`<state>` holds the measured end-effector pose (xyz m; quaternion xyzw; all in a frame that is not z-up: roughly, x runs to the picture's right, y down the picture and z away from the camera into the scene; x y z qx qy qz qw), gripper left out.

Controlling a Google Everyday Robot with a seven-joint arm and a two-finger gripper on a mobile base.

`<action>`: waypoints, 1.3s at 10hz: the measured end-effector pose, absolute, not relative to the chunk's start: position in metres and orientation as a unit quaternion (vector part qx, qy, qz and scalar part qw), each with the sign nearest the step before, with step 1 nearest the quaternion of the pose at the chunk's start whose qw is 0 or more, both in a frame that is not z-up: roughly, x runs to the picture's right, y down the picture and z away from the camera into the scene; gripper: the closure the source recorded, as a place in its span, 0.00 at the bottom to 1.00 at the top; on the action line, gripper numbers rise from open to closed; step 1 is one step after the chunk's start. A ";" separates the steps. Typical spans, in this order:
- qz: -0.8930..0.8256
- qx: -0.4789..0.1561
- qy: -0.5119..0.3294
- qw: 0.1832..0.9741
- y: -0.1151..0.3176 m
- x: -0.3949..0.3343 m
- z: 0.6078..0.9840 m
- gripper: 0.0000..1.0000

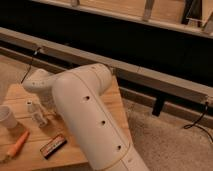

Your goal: Wipe the white sponge on the table

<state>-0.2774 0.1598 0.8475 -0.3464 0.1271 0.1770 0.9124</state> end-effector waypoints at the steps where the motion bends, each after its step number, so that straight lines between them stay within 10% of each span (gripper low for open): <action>1: 0.170 -0.348 0.130 0.913 0.171 -0.270 0.840 1.00; 13: 0.159 -0.368 0.150 0.904 0.238 -0.204 0.791 1.00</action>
